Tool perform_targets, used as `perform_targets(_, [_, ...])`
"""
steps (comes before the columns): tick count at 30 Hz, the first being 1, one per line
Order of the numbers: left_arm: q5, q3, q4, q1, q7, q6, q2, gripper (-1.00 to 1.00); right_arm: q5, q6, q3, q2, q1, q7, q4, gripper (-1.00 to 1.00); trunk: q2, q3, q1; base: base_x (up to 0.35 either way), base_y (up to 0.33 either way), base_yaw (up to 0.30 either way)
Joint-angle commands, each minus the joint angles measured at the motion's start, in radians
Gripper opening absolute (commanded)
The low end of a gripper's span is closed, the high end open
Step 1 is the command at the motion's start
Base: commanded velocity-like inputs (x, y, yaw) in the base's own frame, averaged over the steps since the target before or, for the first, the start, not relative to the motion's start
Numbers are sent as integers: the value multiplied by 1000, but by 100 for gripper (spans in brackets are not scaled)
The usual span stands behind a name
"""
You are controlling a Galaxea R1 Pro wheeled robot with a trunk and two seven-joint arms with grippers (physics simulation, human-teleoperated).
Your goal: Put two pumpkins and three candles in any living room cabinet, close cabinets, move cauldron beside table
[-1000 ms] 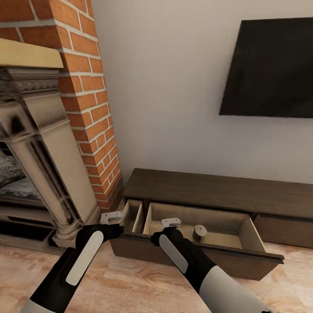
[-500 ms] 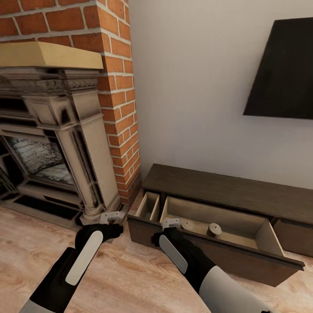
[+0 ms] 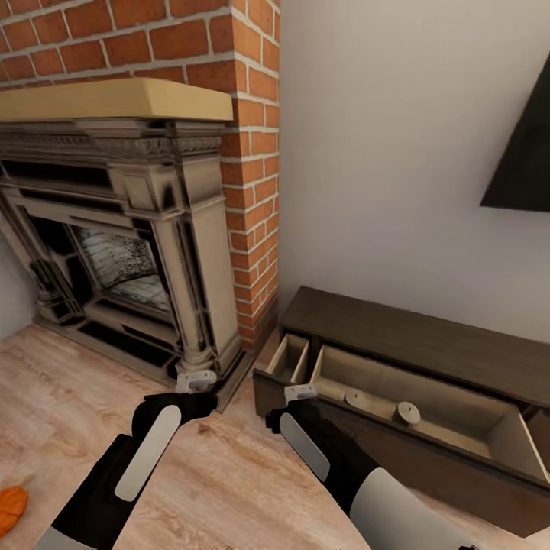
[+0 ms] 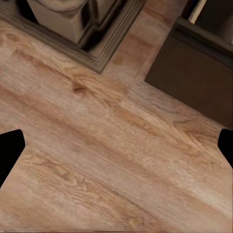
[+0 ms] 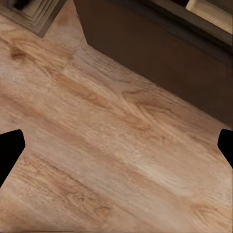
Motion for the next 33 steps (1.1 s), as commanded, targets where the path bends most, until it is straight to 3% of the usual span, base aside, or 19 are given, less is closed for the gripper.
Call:
perform_targets(1, [10, -1, -1, -1, 10, 1, 1, 100, -10, 1, 3, -1, -1, -10, -1, 100, -1, -1, 0, -203, 5, 282])
perform_targets(10, [9, 0, -1, -1, 10, 2, 3, 100, -10, 0, 3, 0, -1, -10, -1, 100, -1, -4, 0, -268, 128, 282])
perform_targets(13, [10, 14, 3, -1, 10, 2, 16, 100, -10, 0, 3, 0, -1, -10, -1, 100, -1, -6, 0, -157, 119, 282])
perform_targets(19, [15, 107, 9, -1, 10, 22, 67, 100, -10, 0, 4, 1, -1, -10, 0, 100, -1, -8, 0, -19, 14, 282])
perform_targets(26, [12, 144, 11, -2, 10, 58, 82, 100, -9, 0, 4, 1, -1, -10, 0, 100, -1, -10, 0, -1, 1, 282])
perform_targets(29, [12, 195, 13, -1, 11, 61, 89, 100, -8, 0, 6, 3, -1, -10, -1, 100, -1, -11, 0, 0, 0, 282])
perform_targets(33, [13, 306, 155, -1, 8, 52, 166, 100, -16, -4, 10, 5, -1, -10, -8, 100, -1, -13, 0, 0, 0, 282])
